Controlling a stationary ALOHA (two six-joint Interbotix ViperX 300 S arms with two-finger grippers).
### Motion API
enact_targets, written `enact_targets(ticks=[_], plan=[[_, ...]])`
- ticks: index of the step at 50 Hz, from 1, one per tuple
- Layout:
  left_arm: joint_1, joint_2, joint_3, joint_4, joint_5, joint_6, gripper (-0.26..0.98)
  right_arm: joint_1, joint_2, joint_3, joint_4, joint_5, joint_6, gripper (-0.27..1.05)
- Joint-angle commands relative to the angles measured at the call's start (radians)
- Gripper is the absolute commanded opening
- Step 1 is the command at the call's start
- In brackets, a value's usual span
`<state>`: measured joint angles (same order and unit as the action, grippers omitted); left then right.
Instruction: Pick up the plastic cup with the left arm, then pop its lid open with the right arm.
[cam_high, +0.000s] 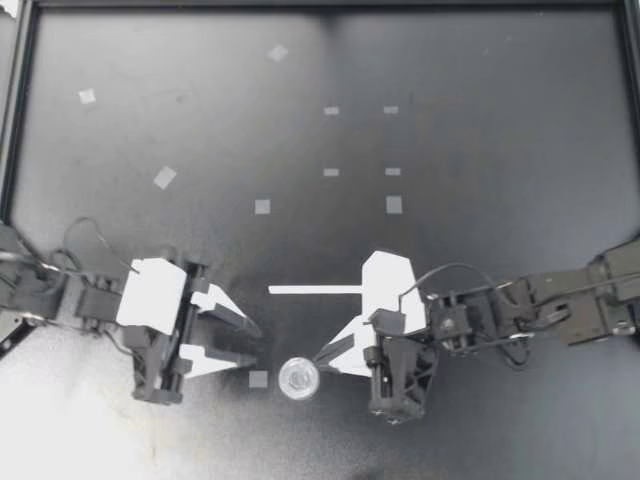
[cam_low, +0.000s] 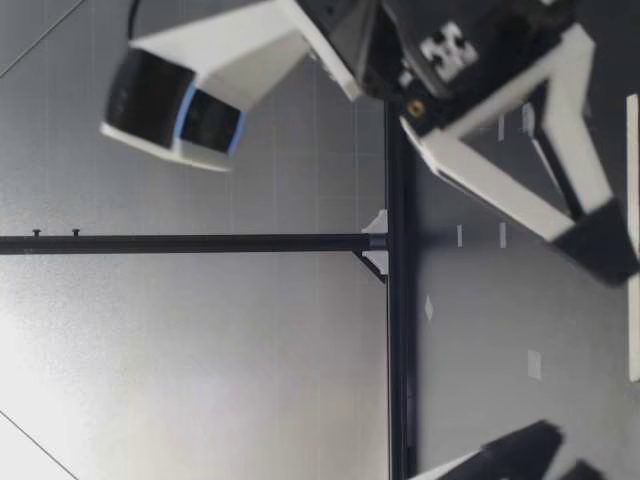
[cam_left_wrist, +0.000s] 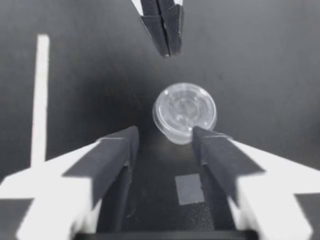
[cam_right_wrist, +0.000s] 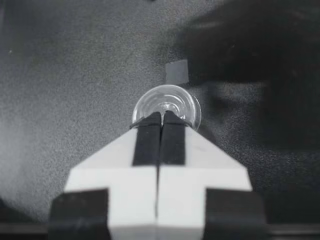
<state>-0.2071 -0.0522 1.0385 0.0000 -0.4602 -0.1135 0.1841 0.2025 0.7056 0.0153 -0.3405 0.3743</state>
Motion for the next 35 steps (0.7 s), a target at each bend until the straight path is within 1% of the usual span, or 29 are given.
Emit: enact_targets(ticks=[1, 16, 23, 35], plan=[[-0.011, 0.015, -0.028, -0.002, -0.009, -0.009, 0.56, 0.005, -0.002, -0.031, -0.003, -0.006, 0.014, -0.17], [-0.060, 0.126, -0.074, -0.006, -0.003, -0.025, 0.57, 0.025, 0.046, -0.066, -0.003, -0.003, 0.020, -0.17], [-0.061, 0.163, -0.095, -0.018, -0.005, -0.025, 0.57, 0.037, 0.063, -0.075, -0.003, -0.002, 0.021, -0.17], [-0.061, 0.213, -0.124, -0.021, -0.009, -0.023, 0.57, 0.046, 0.067, -0.075, -0.003, 0.008, 0.021, -0.17]])
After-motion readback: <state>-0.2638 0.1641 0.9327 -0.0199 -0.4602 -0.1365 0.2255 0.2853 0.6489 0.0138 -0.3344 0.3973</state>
